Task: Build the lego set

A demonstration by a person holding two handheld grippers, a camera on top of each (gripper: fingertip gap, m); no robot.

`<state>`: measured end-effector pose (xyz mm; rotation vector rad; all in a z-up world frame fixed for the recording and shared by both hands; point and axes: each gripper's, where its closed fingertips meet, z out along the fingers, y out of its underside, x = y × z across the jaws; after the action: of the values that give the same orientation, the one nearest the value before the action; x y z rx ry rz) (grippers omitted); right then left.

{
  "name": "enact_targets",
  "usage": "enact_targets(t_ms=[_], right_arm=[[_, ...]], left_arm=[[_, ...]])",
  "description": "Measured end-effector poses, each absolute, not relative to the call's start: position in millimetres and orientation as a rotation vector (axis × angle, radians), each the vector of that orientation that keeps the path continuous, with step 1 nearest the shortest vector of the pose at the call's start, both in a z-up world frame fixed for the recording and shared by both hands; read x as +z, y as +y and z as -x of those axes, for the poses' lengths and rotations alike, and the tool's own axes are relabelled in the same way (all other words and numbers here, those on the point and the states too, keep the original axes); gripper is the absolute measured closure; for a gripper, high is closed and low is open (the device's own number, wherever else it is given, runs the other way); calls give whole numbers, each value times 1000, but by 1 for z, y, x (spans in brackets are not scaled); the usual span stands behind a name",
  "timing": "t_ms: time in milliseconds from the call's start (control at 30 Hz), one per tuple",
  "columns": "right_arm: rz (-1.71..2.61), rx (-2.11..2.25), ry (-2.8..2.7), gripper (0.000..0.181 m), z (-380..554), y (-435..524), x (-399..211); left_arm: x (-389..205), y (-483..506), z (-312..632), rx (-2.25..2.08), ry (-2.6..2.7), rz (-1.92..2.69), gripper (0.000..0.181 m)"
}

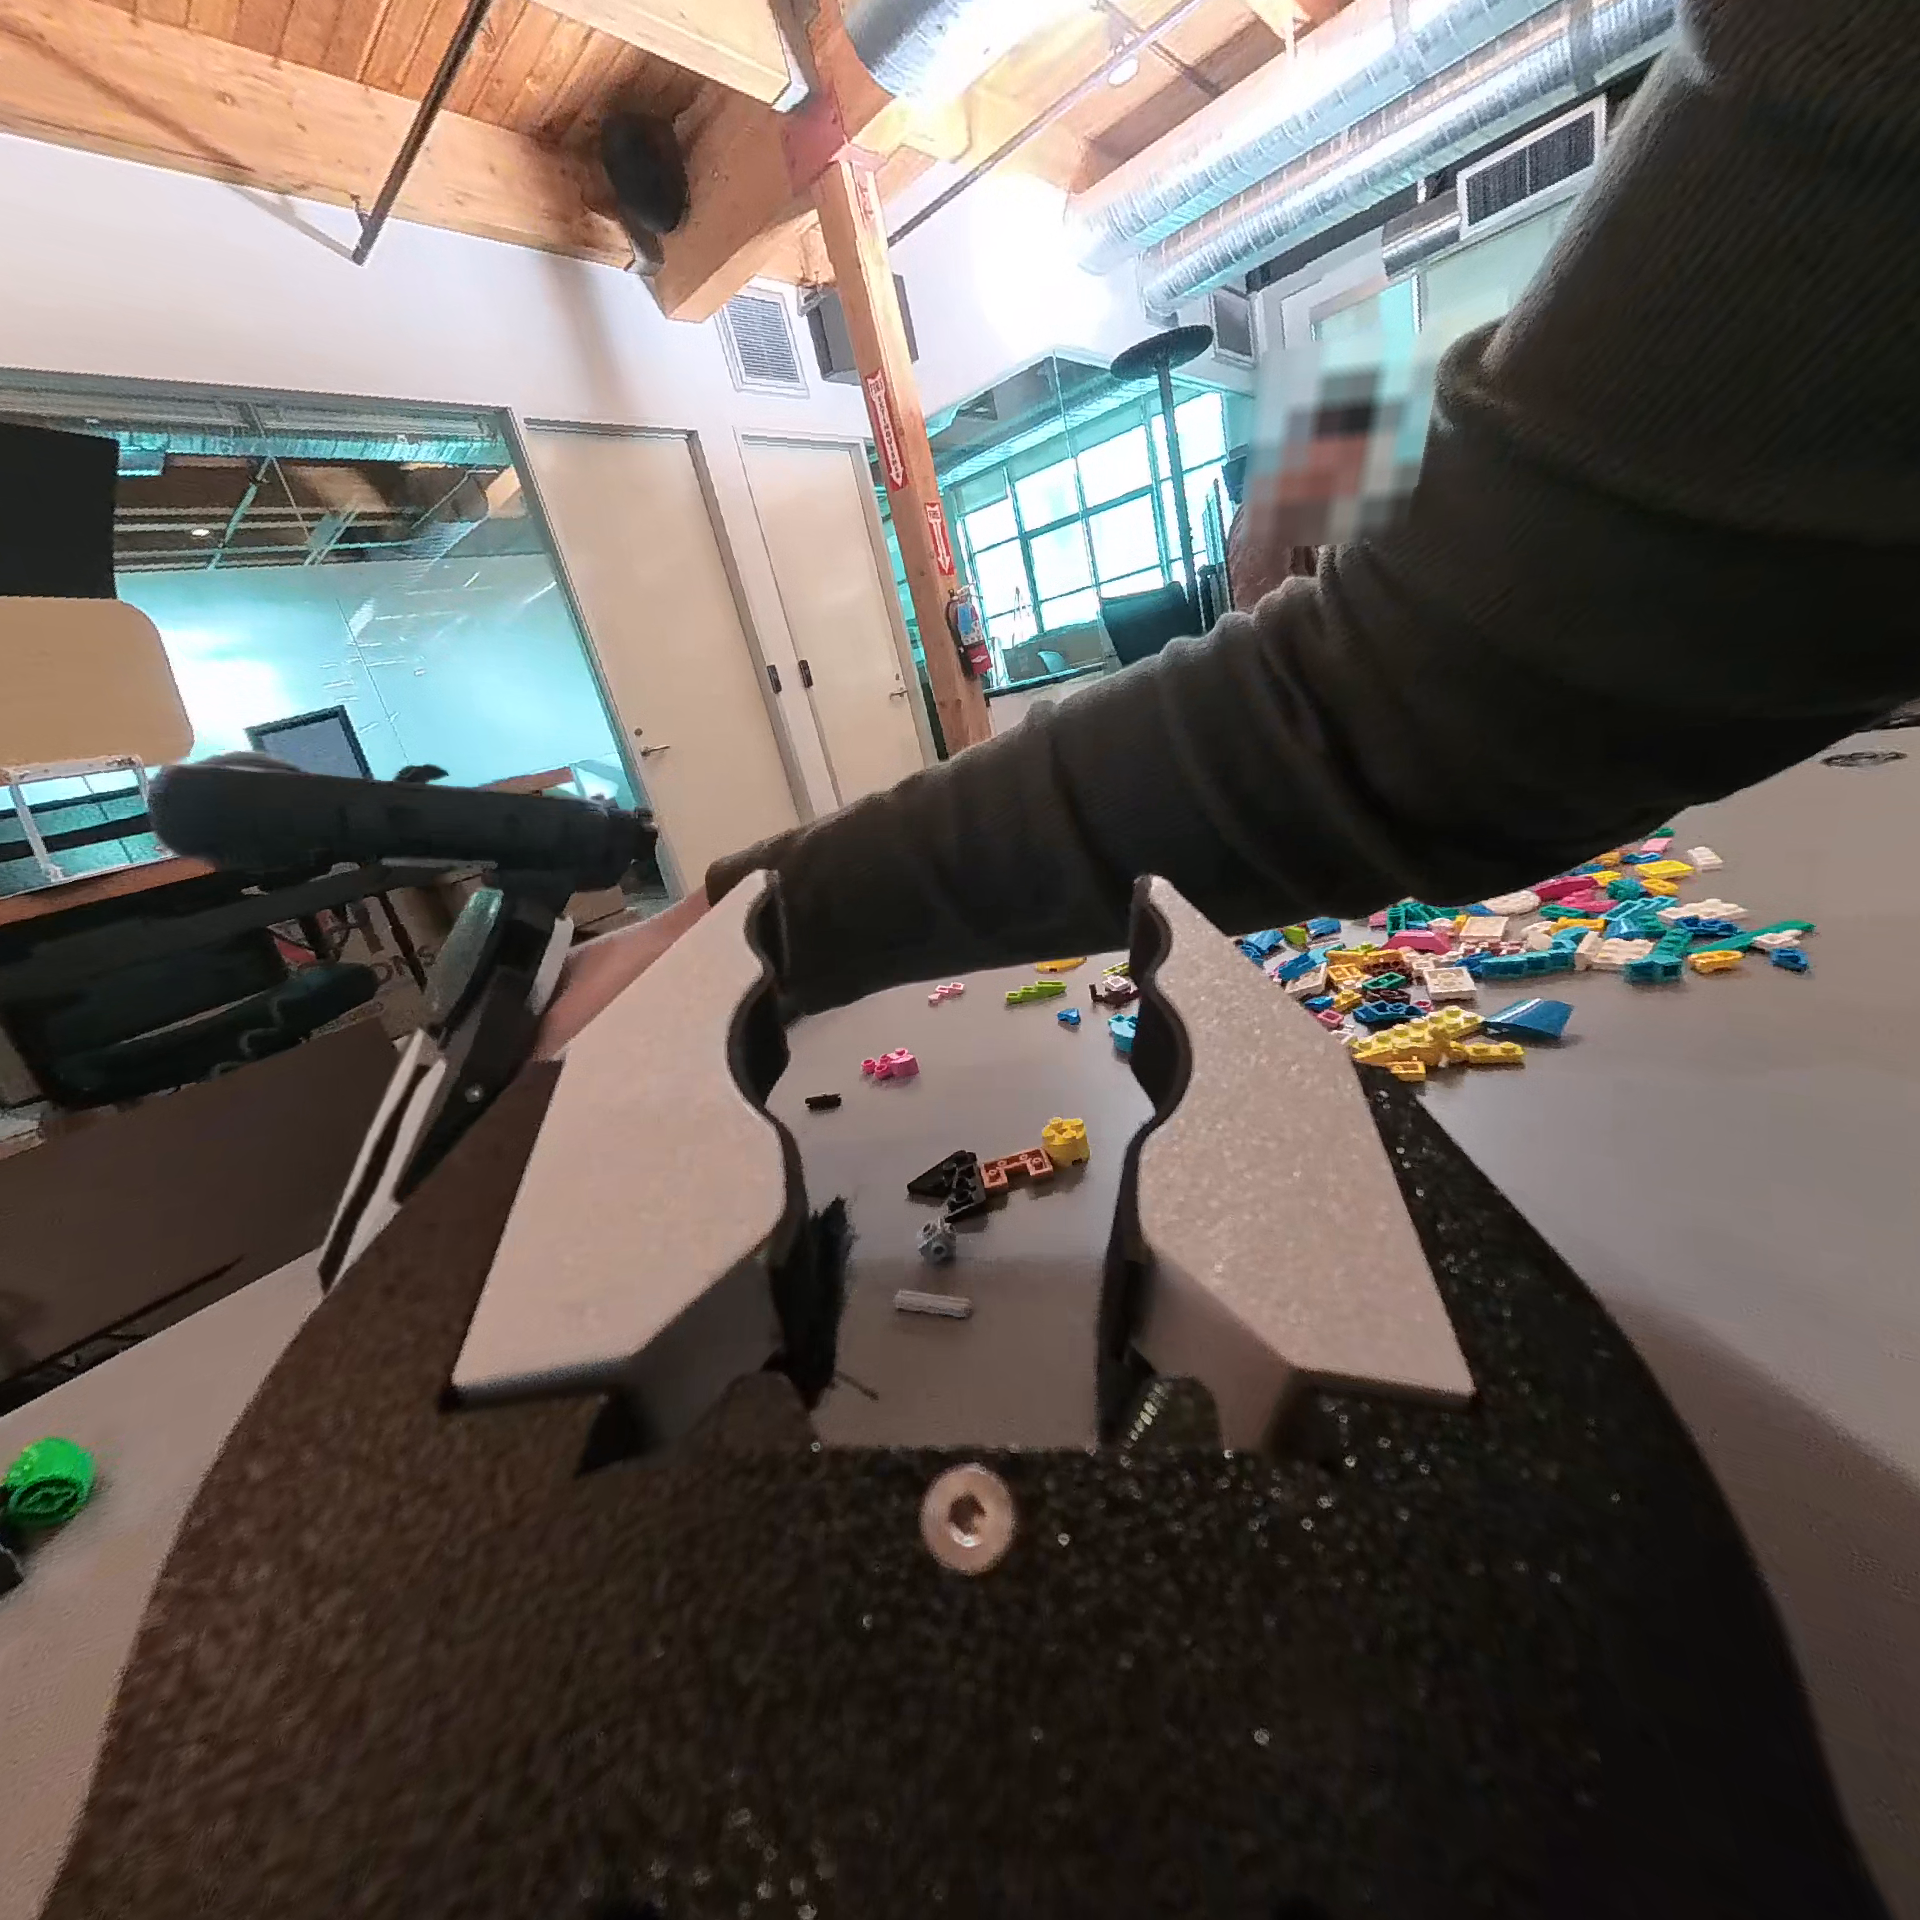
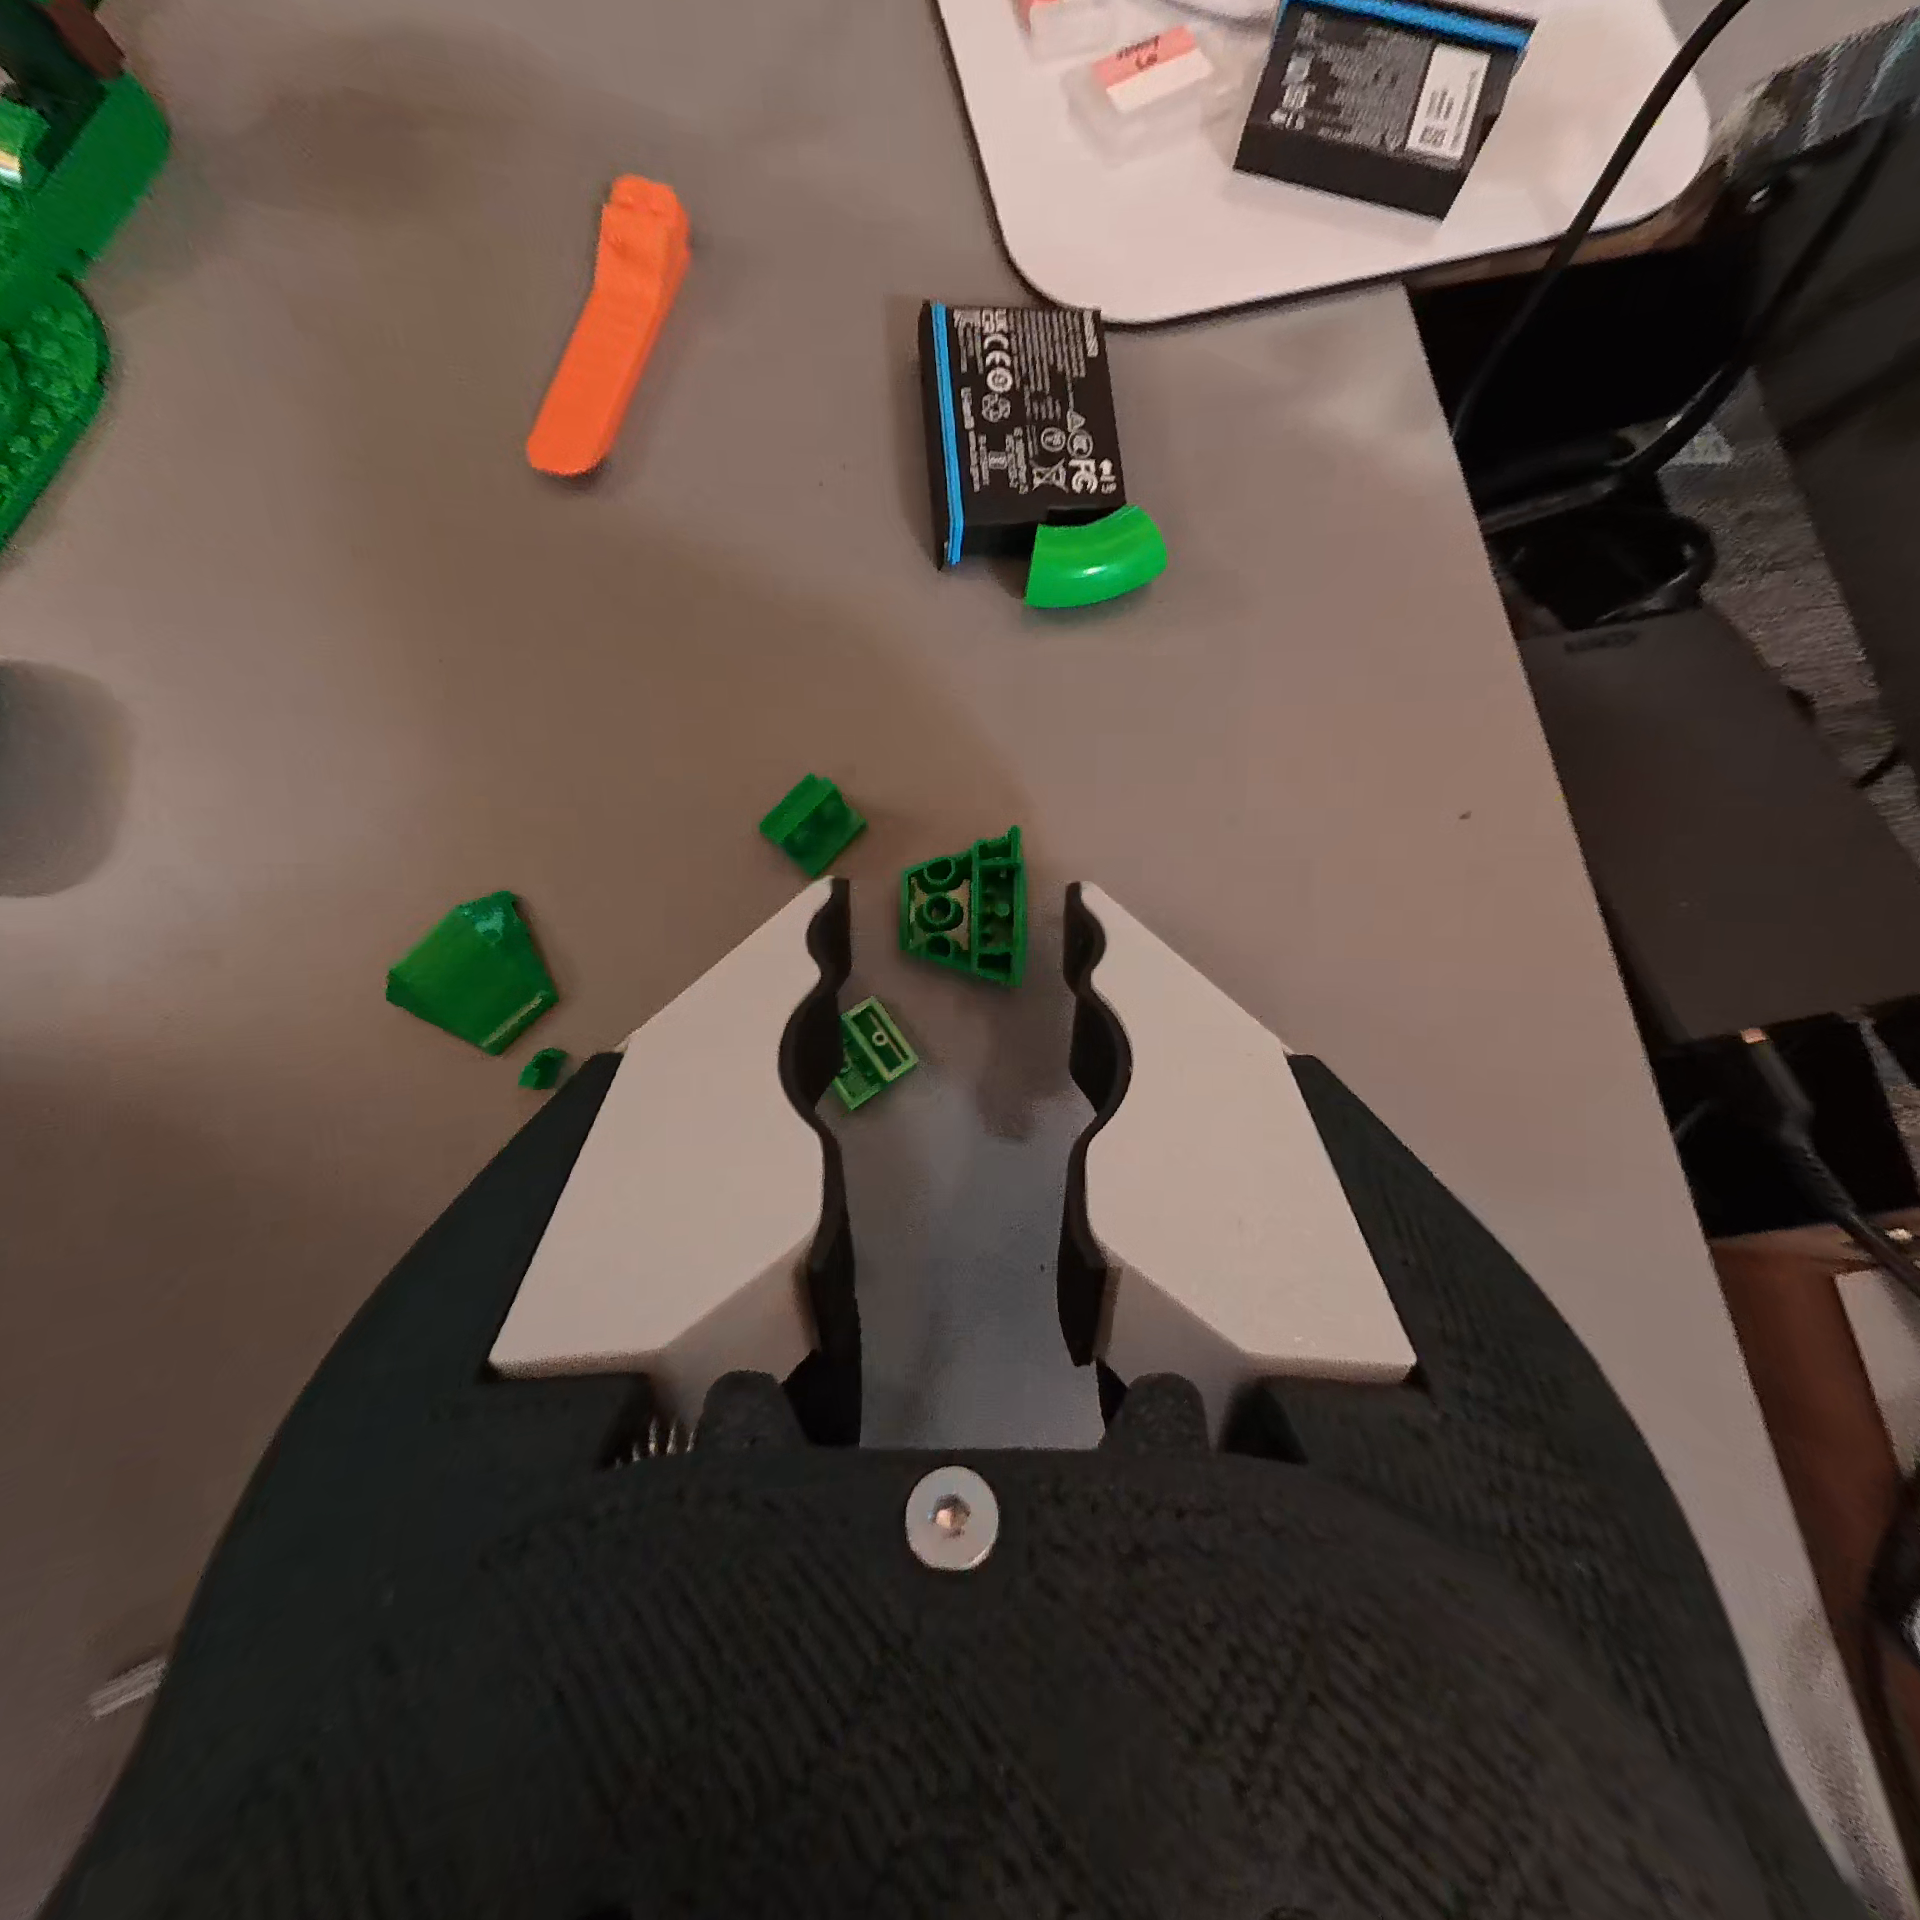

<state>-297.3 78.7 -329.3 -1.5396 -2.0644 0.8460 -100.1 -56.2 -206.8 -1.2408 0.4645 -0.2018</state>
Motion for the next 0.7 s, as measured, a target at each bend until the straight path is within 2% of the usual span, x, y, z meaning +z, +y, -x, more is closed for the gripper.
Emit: enact_targets(t_ms=[267, 300, 333, 467, 633, 700], right_arm=[[1566, 900, -2055, 142, 299, 77, -336], [1555, 889, -2056, 144, 299, 78, -336], [1541, 872, -2064, 155, 299, 78, -337], [1421, 788, -2085, 157, 299, 76, -332], [1112, 844, -1931, 157, 284, 53, -271], [918, 825, -1848, 157, 264, 37, -240]], left_arm=[[-210, -54, 102, -220, 454, 1263, 119], [-210, -54, 102, -223, 450, 1265, 119], [-210, -53, 103, -225, 447, 1266, 119], [-207, -53, 108, -194, 424, 1256, 118], [-200, -53, 121, -162, 351, 1237, 118], [-192, -55, 132, -145, 282, 1210, 111]])
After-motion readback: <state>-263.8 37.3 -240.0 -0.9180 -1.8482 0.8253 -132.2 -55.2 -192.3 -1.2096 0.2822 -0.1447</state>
